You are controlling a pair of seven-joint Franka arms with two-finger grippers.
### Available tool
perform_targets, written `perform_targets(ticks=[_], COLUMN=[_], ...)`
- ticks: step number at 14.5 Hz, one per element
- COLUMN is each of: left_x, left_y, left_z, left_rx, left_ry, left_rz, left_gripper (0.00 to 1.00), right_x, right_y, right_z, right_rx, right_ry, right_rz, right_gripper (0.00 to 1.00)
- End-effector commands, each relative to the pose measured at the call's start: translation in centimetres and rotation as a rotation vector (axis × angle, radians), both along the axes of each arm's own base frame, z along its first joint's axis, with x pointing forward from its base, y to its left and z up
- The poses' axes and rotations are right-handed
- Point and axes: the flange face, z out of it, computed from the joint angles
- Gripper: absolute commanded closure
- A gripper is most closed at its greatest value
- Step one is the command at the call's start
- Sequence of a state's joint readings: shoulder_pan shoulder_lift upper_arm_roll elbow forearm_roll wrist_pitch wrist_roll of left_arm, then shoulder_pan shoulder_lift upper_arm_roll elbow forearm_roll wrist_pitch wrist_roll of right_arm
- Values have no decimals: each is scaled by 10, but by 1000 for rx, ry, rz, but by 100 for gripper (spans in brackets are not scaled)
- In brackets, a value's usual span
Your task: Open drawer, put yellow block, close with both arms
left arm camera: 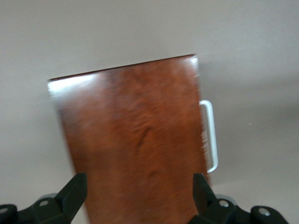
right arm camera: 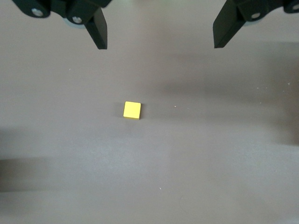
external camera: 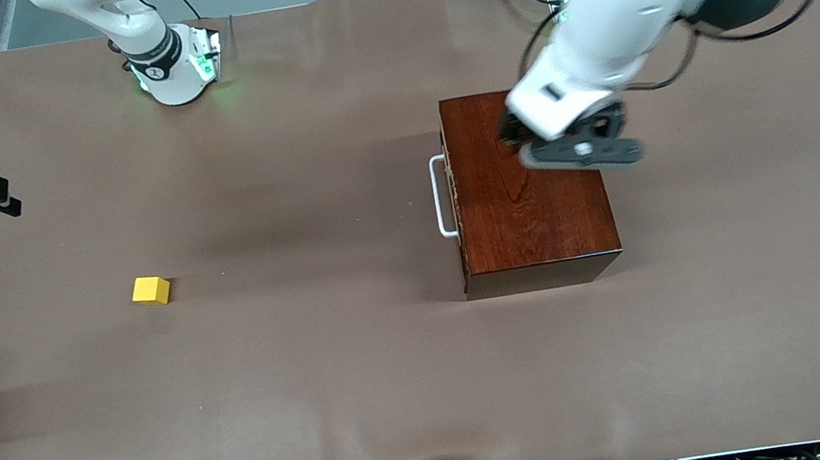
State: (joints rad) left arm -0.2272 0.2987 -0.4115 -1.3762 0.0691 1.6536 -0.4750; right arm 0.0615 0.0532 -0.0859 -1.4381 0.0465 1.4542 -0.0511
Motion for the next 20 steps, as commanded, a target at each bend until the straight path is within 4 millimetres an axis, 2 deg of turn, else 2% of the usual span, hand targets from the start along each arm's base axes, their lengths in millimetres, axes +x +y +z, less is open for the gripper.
perform_targets(ticks=[1, 2, 3, 5, 8, 9, 11, 13, 14, 16, 20], left_x=[8, 4, 3, -10, -33, -40, -47, -49, -56, -62, -73], left_y=[-59, -83, -98, -132, -173, -185, -197, -201, -208, -214, -222], left_z=[-24, -37, -48, -73, -111, -131, -149, -165, -174, -190, -222], left_rx=[12, 22, 31, 70, 144, 173, 201, 219, 230, 256, 320], left_ry=[-42, -55, -62, -84, -137, -141, -154, -147, -147, -149, -157], left_rz=[37, 32, 50, 72, 89, 96, 101, 114, 105, 84, 51], left_gripper=[0, 0, 0, 0, 0, 0, 0, 0, 0, 0, 0], right_x=[-5, -5, -5, -5, -4, -4, -4, -1, 0, 0, -3], right_y=[-3, -3, -3, -3, -4, -5, -4, -7, -7, -21, -27], right_z=[4, 3, 3, 4, 3, 3, 2, -3, -5, -6, -14], right_rx=[12, 12, 13, 12, 10, 10, 7, 3, 2, 2, -1], right_ry=[-9, -4, -6, -9, -6, -7, -7, 5, 7, 10, 45], right_rz=[0, 0, 0, 1, 0, 1, 3, -4, -4, -27, -39], right_gripper=[0, 0, 0, 0, 0, 0, 0, 0, 0, 0, 0])
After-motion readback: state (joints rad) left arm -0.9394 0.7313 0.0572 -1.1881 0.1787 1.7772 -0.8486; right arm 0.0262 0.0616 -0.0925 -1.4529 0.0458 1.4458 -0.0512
